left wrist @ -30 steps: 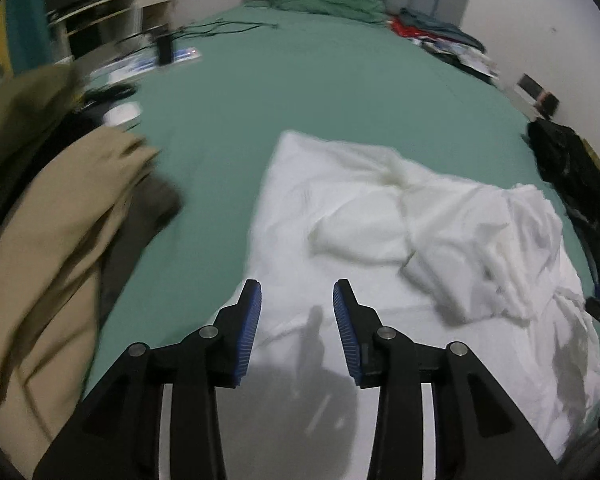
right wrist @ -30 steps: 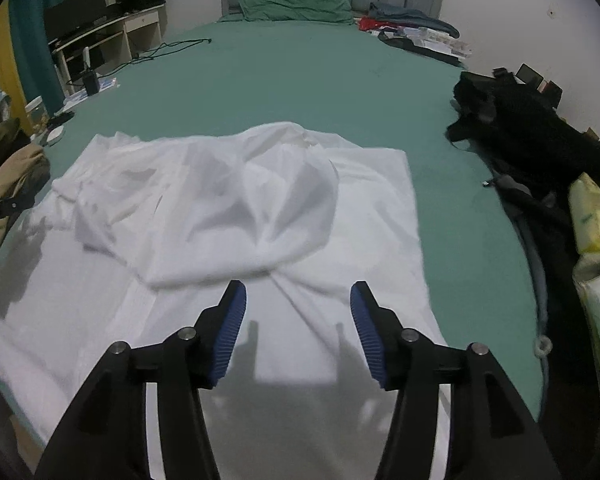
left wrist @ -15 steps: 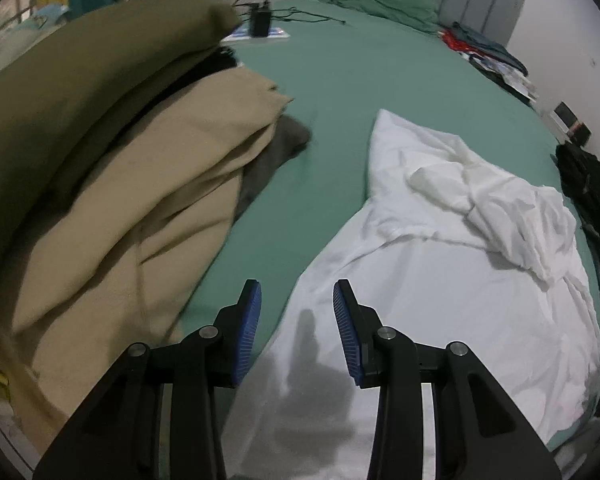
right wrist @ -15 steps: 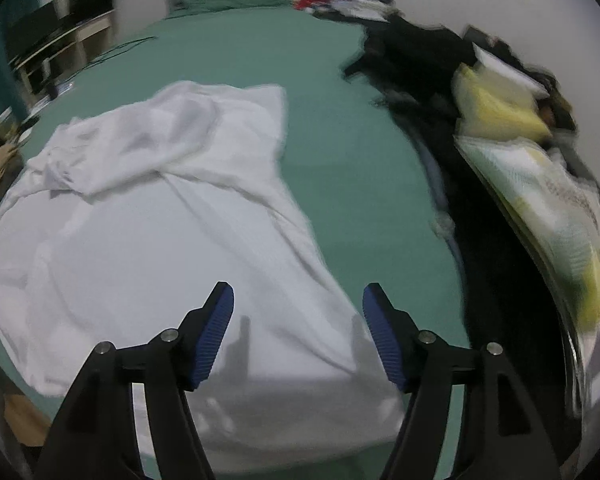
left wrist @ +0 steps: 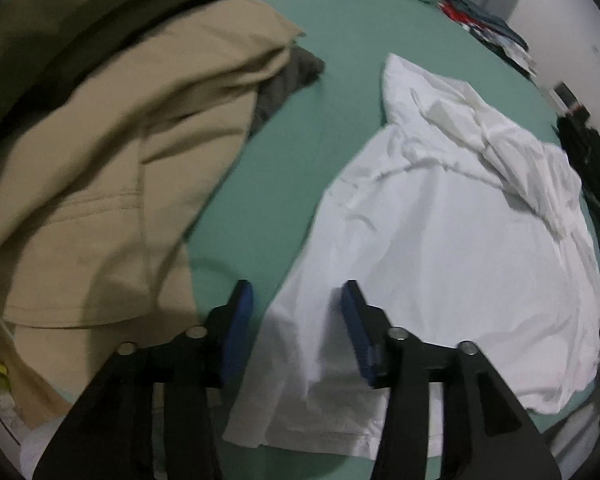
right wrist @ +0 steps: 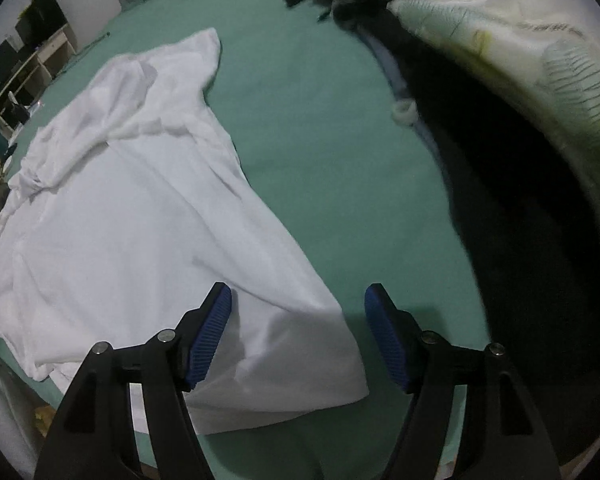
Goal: Fold large clothes
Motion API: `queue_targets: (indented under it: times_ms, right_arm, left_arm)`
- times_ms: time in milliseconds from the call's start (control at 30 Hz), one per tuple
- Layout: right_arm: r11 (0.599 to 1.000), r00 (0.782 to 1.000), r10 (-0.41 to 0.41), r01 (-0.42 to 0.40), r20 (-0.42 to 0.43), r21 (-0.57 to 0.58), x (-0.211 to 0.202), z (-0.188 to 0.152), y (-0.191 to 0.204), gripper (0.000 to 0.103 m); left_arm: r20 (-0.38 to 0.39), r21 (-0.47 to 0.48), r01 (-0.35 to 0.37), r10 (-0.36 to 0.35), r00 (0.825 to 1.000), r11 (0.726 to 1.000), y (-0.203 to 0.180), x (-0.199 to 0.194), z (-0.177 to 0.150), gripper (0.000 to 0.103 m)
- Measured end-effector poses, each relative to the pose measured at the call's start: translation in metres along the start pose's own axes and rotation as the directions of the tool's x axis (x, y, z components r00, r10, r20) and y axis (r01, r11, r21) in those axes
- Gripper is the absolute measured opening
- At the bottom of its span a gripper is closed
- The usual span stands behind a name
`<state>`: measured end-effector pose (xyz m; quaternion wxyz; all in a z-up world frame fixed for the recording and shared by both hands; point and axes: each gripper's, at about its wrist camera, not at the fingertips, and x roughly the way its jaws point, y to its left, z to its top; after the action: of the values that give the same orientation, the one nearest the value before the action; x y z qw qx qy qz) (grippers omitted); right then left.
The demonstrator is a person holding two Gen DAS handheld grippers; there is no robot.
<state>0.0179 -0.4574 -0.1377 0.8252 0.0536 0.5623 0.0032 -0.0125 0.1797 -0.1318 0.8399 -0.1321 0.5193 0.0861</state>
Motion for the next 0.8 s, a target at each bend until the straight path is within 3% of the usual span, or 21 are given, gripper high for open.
queue_targets:
  times_ms: [133,333,600,667,700,733,767,800]
  right_arm:
    - [1.0,1.0,-0.014,0.014,-0.008,-0.016,0.004,0.002,0.004,0.07]
    - [0.997,0.999,-0.03,0.029,-0.016,-0.077,0.007,0.003,0.014,0.068]
    - [0.993,1.0,0.007,-0.006,0.005,-0.122,0.006,-0.002,0.03,0.018]
    - [0.991,1.0,0.027,-0.025,0.015,-0.129,0.004,-0.003,0.034,0.005]
    - [0.991,0.999,0.025,-0.022,0.022,-0.135,0.004,-0.004,0.035,0.005]
    - [0.989,0.999,0.023,-0.018,0.033,-0.145,0.002,-0.006,0.038,0.005]
    - [0.989,0.999,0.032,-0.026,0.038,-0.144,0.0,-0.006,0.038,0.004]
    - [0.989,0.998,0.04,-0.034,0.043,-0.141,-0.001,-0.007,0.038,0.004]
  left_arm:
    - [0.007,0.081,-0.043,0.043,0.999,0.996,-0.012,0.005,-0.004,0.059]
    - [0.003,0.085,-0.044,0.044,0.999,0.995,-0.012,0.009,-0.004,0.059]
    - [-0.005,0.162,-0.083,0.085,0.996,0.983,-0.023,0.008,-0.009,0.057]
    - [-0.011,0.175,-0.065,0.068,0.998,0.982,-0.025,0.006,-0.01,0.042]
    - [-0.013,0.184,-0.056,0.059,0.998,0.981,-0.026,0.005,-0.01,0.034]
    - [-0.02,0.2,-0.037,0.042,0.999,0.979,-0.029,0.003,-0.011,0.014]
    - [-0.026,0.208,-0.026,0.032,0.999,0.978,-0.031,0.003,-0.013,0.003]
    - [-0.026,0.217,-0.03,0.037,0.999,0.976,-0.033,0.001,-0.015,0.003]
